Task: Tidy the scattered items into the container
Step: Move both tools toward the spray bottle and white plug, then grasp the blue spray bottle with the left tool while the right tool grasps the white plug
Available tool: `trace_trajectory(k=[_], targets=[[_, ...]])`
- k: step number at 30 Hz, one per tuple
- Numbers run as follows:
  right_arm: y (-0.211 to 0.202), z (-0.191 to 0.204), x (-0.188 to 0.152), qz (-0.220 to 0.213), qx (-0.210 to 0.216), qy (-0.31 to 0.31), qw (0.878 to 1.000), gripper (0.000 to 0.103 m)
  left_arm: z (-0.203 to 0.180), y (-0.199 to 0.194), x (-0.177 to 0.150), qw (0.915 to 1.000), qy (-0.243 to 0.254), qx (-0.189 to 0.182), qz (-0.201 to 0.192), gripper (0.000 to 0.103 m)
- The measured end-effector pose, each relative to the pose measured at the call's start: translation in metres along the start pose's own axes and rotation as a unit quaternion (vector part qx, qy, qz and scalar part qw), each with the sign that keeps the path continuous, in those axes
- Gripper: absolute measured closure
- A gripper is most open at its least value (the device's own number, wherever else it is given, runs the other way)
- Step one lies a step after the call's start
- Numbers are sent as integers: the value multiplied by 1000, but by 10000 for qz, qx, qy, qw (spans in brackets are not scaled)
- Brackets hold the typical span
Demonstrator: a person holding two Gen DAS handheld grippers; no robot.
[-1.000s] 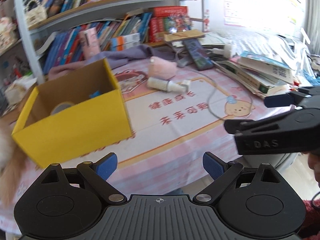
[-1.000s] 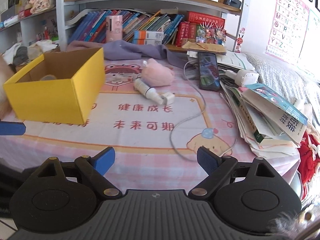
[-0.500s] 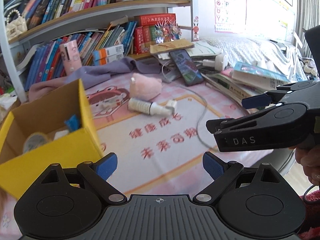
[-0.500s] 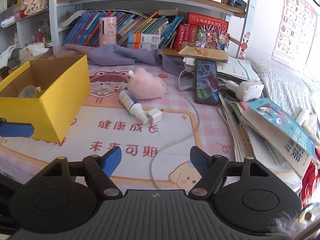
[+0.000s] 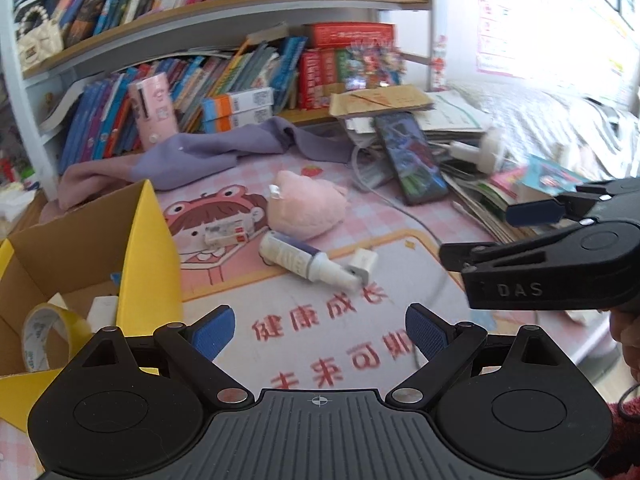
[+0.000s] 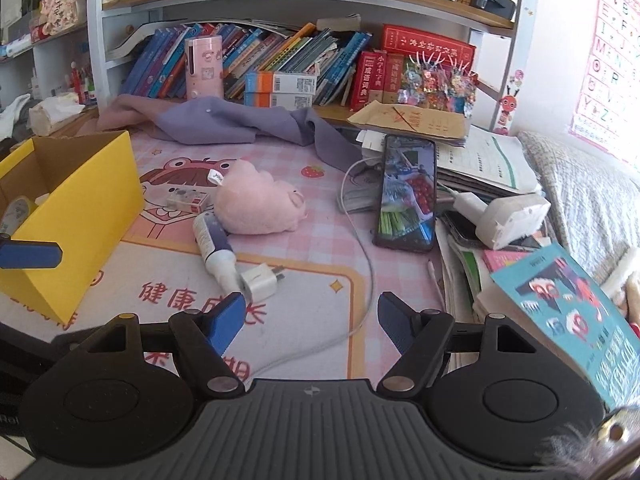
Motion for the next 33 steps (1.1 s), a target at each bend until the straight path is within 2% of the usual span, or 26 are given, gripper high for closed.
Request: trace_trajectory(k=[5,10,12,17,20,28,33], targets=[[25,-9,6,150,306,-110,9994,31,3,17,7,9991,-263,292,169,9],[48,-6,8,291,620,-346,9971,42,11,34,15,9965,-619,482,303,9],[58,-5,8,371,742,-387,9958,43,16,42,18,9948,-805,523,355,10],[81,3,8,573,1069,-527,9912,45,23,66,29,9923,-986,620,412,19],[95,7,9,661,1185,-624,9888,48,25,83,34,9907,-1092,631,508,24],[120,12,8,894,1444,-710,9829,49,37,127,35,9782,-1776,587,908,25],[128,20,11,886,1639,-884,9785,49,39,149,36,9738,-1913,588,1079,30]])
Point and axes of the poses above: each gripper's, at about its wrist camera, not at the fingertips, and y roughly the way its jaws point, z to its left, x to its top, the point moved 6 cm from there along y, roughly the way its jaws point, and after that the axes turned 3 degrees about -z, right-handed, at the moved point
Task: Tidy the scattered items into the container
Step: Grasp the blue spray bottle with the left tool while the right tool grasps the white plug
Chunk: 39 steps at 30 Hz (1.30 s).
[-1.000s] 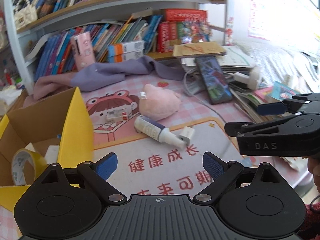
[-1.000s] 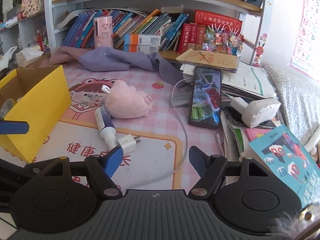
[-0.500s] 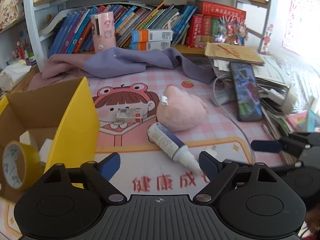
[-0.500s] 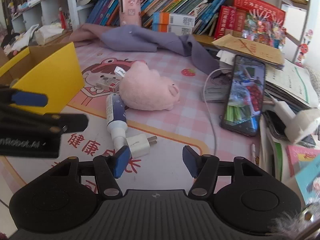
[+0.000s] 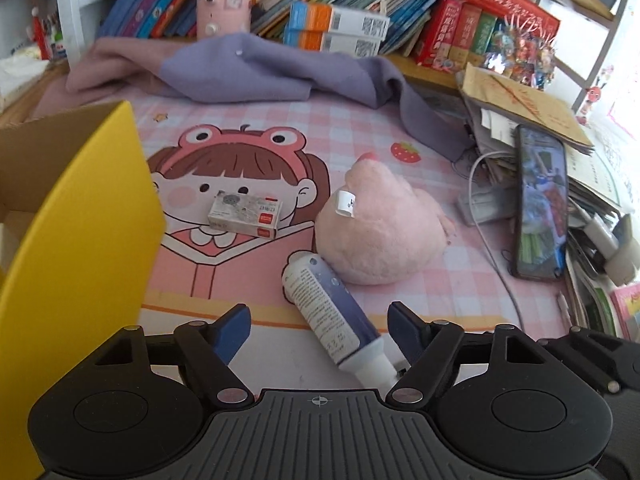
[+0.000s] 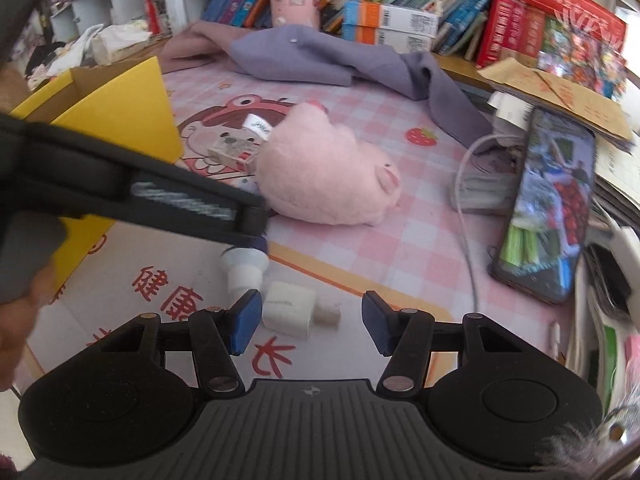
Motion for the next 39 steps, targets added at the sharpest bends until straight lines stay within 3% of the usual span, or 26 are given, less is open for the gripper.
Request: trace_trajectory(k=[9,11,14,19,39], targets=[[17,2,-4,290,165,-67,9994,51,0,26,-1,9995,-93,114,265,48],[19,1,-6,325,166,-35,9993,51,1,28,-3,9994,-85,159,284,56],[19,2,-6,304,176,-72,9994,52,4,27,-4,9996,-57,158,248,58],[16,1,-8,282,178,-161,9993,60,7,22,-9,9995,65,119,268,71],[-2,7,-7,84,185,-198,9996,60,7,-21,-19,9998,142,-151,69,72]])
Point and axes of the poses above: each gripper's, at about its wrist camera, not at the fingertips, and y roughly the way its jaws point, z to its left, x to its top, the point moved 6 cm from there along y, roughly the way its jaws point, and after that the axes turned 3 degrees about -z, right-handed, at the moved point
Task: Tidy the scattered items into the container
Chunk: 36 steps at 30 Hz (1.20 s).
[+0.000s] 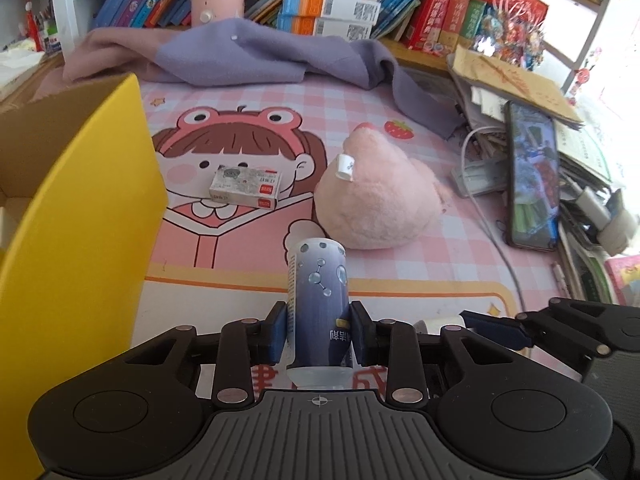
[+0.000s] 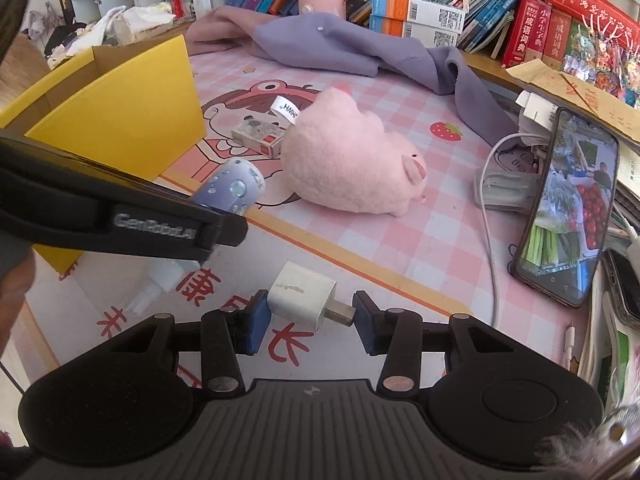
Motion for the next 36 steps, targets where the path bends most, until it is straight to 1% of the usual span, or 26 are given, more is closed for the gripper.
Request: trace_trajectory(k=[7,12,18,21,26,32,36], targets=[[-23,3,1,-187,-10,82,9998,60,-4,-37,-3,9995,70,-165,-251,72],[-40,10,1,-376,-86,15,9993,61,0,-60,-11,9990,-12,-306,-336,72],[-59,21,-2,-485,-218,21,9986,61,7,-77,-24,9981,-154,-476,-357,72],[-66,28,-6,-503,-324,85,9982,61,8,-84,-28,9973,-84,-596,-414,72],[-77,44,-13,-509,-571,125,9970,61,10,-98,-39,9949,55,-867,-506,72],[-89,70,-26,-464,-805,162,9955,61,18,-111,-54,9919,183,-1156,-485,72],[-98,91,-34,-443,-927,196,9945,61,27,-122,-67,9904,213,-1282,-472,72]])
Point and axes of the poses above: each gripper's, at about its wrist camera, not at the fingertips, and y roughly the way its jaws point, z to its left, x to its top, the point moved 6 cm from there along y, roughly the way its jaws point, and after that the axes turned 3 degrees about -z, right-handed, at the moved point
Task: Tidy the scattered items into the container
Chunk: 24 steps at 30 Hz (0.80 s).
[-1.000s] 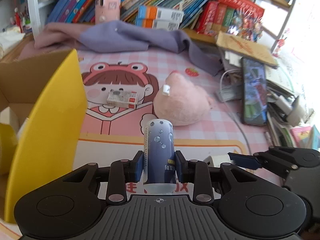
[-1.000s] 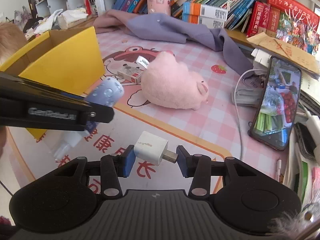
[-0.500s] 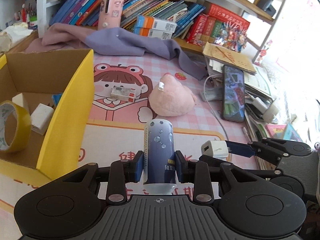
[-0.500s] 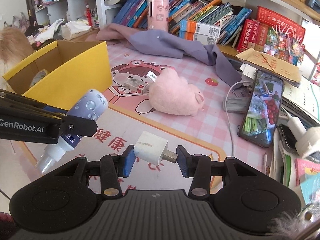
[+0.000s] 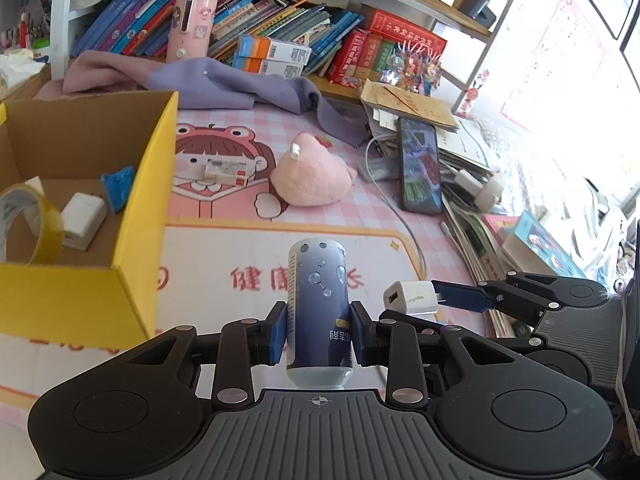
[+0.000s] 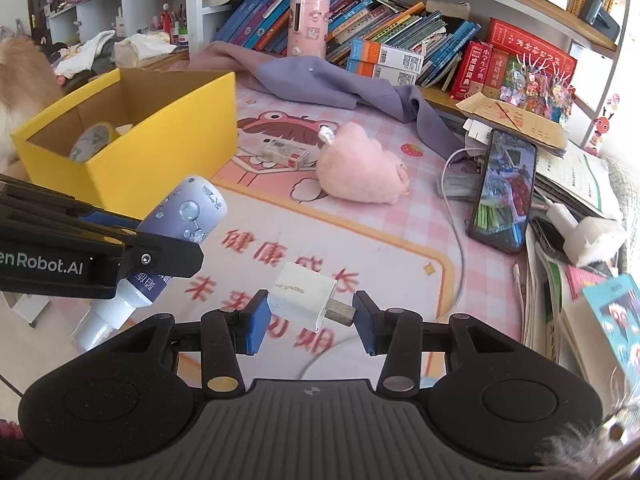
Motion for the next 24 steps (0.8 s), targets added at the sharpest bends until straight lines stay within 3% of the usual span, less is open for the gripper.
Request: trace_trajectory(k=[24], targets=[[-67,120,-38,-237,-199,144,9994,61,60,-100,-61,9999,-35,-140,-71,72]])
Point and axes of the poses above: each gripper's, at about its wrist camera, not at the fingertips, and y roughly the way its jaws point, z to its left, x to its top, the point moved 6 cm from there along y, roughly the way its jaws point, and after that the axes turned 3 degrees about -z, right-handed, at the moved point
